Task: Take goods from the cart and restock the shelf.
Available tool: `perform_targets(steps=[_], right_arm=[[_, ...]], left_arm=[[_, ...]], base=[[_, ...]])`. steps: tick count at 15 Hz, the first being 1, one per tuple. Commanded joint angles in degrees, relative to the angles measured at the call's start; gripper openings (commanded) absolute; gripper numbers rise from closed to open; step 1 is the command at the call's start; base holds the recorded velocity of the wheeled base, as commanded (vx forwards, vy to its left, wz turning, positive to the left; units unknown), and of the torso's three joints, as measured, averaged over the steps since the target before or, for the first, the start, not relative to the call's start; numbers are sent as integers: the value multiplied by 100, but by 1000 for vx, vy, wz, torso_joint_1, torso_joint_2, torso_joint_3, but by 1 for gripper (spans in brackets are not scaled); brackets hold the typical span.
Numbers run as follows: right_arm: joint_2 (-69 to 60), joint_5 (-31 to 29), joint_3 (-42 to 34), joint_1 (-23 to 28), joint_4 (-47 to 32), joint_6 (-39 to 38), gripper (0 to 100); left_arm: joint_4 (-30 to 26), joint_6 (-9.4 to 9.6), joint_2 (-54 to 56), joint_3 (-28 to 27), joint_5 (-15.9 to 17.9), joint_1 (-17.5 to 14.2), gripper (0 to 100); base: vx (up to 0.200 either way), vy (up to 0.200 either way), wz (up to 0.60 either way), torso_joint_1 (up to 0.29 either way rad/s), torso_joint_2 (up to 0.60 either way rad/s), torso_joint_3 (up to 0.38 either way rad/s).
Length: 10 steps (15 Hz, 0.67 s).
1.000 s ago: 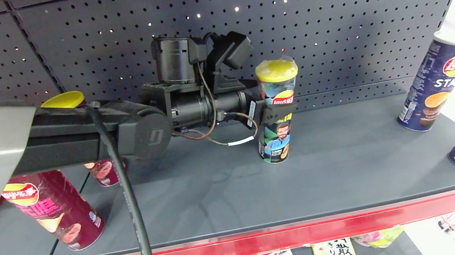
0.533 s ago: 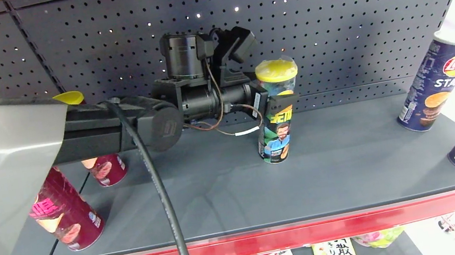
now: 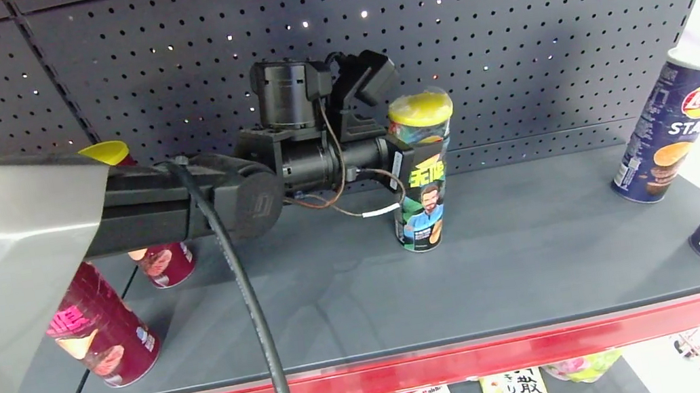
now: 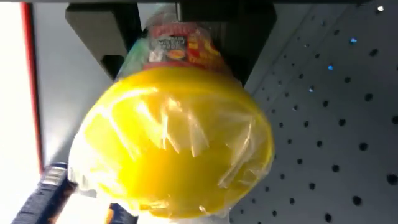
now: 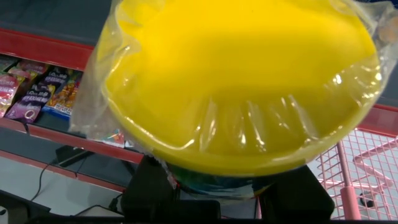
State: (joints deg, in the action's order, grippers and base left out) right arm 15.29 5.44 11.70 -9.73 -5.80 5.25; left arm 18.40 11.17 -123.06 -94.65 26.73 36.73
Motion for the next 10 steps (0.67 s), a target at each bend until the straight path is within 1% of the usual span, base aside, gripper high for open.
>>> perform_targets(steps=[1, 2, 4, 7, 8, 10], right_arm=[[9, 1, -1, -3, 0, 2, 0], [18, 10, -1, -3, 0, 2, 0], [62, 10, -1, -12, 0, 2, 0], [106, 19, -10, -12, 0, -42, 0], [115, 19, -10, -12, 0, -42, 0], [141, 19, -10, -12, 9, -51, 0]], left_arm=[[-11, 0, 503, 561, 262, -8, 0], [6, 17, 775, 939, 403, -17, 0], [41, 43, 1188, 1467, 429, 10, 0], [59, 52, 1461, 1783, 412, 141, 0], [156, 52, 1496, 1871, 385, 238, 0], [577, 8, 1478, 2100, 315, 458, 0]], base=[[0, 0, 0, 0, 0, 0], [0, 0, 0, 0, 0, 0], [0, 0, 0, 0, 0, 0], [0, 0, 0, 0, 0, 0], [0, 0, 0, 0, 0, 0], [0, 0, 0, 0, 0, 0]])
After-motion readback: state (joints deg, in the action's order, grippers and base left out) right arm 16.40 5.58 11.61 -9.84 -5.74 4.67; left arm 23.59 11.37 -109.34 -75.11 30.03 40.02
